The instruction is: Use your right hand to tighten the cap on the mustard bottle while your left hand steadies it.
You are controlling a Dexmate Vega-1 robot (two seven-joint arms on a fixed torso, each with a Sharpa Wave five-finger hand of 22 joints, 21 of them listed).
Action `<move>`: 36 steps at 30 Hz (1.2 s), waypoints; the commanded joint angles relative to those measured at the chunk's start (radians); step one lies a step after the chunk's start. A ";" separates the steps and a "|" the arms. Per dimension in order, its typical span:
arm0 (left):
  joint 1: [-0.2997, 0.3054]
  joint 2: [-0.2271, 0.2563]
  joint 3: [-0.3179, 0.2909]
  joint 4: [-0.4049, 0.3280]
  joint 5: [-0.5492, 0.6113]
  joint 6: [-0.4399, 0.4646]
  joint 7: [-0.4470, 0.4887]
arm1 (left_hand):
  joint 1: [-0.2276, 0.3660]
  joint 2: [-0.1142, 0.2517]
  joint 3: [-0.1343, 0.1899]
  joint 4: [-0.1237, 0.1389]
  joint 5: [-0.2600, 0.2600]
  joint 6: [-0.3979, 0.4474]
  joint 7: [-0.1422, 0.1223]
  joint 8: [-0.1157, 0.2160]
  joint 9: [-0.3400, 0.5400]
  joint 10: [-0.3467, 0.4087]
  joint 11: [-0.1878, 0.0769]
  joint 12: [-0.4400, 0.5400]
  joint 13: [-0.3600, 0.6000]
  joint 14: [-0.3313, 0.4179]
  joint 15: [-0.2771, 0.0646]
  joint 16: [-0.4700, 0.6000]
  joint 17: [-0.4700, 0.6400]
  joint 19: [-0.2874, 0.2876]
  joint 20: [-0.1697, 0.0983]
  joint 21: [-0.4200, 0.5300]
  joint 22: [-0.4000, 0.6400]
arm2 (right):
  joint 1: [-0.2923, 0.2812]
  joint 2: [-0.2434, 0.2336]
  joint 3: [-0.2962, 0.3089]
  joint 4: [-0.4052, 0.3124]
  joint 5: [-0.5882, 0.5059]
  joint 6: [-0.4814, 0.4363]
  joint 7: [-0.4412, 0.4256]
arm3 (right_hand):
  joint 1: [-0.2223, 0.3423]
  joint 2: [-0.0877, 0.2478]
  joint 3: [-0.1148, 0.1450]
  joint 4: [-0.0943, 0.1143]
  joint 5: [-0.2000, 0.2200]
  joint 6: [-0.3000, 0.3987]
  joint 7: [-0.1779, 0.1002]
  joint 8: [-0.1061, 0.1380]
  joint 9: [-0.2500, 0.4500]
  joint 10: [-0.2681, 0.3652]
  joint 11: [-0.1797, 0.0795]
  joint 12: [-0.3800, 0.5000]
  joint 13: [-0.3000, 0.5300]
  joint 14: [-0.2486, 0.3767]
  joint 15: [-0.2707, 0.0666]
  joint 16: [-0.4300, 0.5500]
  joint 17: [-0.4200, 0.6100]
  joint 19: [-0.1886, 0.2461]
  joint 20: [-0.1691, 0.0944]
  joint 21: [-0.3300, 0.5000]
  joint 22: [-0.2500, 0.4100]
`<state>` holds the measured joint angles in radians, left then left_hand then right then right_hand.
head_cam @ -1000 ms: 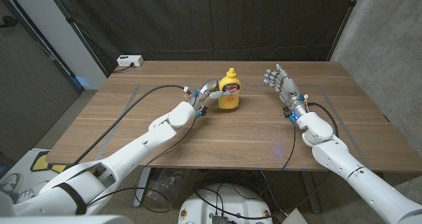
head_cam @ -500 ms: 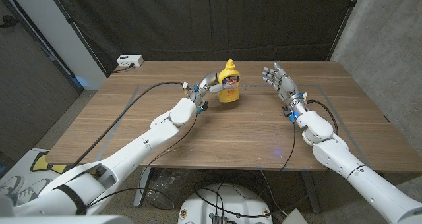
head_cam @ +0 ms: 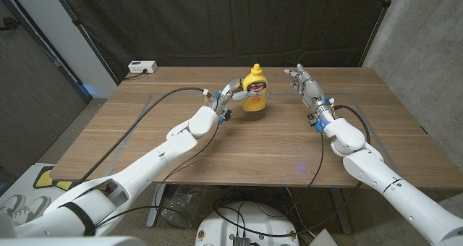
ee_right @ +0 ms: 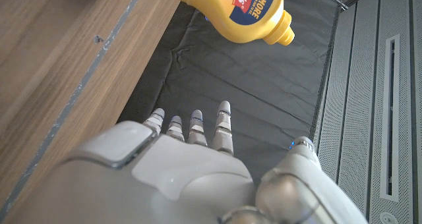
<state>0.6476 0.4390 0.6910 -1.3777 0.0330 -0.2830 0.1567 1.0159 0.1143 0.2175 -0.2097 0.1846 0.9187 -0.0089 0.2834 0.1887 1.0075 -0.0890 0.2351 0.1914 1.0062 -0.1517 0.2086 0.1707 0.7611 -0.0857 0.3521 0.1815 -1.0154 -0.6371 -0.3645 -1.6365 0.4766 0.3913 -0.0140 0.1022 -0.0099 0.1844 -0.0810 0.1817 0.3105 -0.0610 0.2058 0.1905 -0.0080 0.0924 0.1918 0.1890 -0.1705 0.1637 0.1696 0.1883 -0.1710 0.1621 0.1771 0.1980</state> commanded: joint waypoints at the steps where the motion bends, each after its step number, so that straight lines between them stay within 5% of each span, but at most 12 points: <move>1: -0.045 -0.012 0.008 0.047 -0.043 -0.063 -0.093 | 0.052 0.054 0.124 0.114 0.001 0.074 0.026 -0.001 0.001 0.033 -0.019 -0.002 0.003 0.010 -0.017 -0.004 0.002 -0.002 -0.001 -0.002 0.001 | 0.011 -0.012 -0.004 -0.071 -0.068 -0.082 -0.075 | -0.033 -0.010 -0.022 0.011 0.010 0.029 -0.019 0.008 0.001 -0.040 -0.003 -0.003 0.002 -0.086 -0.017 0.005 0.003 -0.278 -0.022 -0.004 0.004; 11: -0.032 -0.006 0.007 -0.011 -0.016 -0.003 -0.071 | 0.049 0.053 0.134 0.117 0.000 0.075 0.028 -0.008 0.002 0.033 -0.019 -0.010 0.003 0.006 -0.011 -0.011 0.003 -0.007 0.001 -0.006 0.001 | 0.061 -0.014 -0.024 -0.036 -0.029 -0.083 0.008 | -0.060 -0.018 -0.037 0.023 0.013 0.067 -0.030 0.017 0.001 -0.055 -0.005 0.000 0.002 -0.106 -0.025 0.008 0.005 -0.307 -0.028 0.005 0.005; 18: -0.049 -0.028 0.020 0.020 -0.018 -0.018 -0.079 | 0.047 0.052 0.142 0.118 0.000 0.076 0.030 -0.014 0.002 0.033 -0.015 -0.015 0.004 0.000 -0.011 -0.016 0.003 -0.012 0.002 -0.009 0.001 | 0.079 -0.017 -0.033 -0.036 -0.035 -0.065 0.034 | -0.066 -0.016 -0.041 0.029 0.017 0.100 -0.056 0.026 0.001 -0.061 -0.005 0.003 0.001 -0.110 -0.025 0.012 0.003 -0.304 -0.029 0.015 0.005; 36: -0.098 -0.089 0.055 0.136 -0.014 -0.069 -0.088 | 0.044 0.051 0.155 0.120 0.000 0.075 0.030 -0.024 0.003 0.034 -0.013 -0.023 0.005 -0.001 -0.010 -0.019 0.003 -0.014 0.006 -0.013 0.002 | 0.135 0.004 -0.062 0.021 -0.015 -0.063 0.093 | -0.067 -0.007 -0.042 0.033 0.022 0.130 -0.058 0.032 0.001 -0.061 -0.011 0.008 0.001 -0.106 -0.022 0.016 0.002 -0.290 -0.027 0.027 0.005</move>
<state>0.5755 0.3776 0.7249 -1.2888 0.0132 -0.3343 0.0797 1.0158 0.1143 0.2298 -0.2220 0.1846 0.9260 -0.0083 0.2604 0.1888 1.0184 -0.0860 0.2156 0.1938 1.0078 -0.1530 0.1917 0.1695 0.7516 -0.0766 0.3435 0.1815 -0.9075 -0.6414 -0.4138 -1.6409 0.4509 0.3248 0.0478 0.0366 -0.0228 0.1448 -0.0523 0.1967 0.4309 -0.1230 0.2303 0.1908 -0.0633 0.0819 0.1918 0.1888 -0.1744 0.1411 0.1814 0.1886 -0.1723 0.1392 0.1967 0.2026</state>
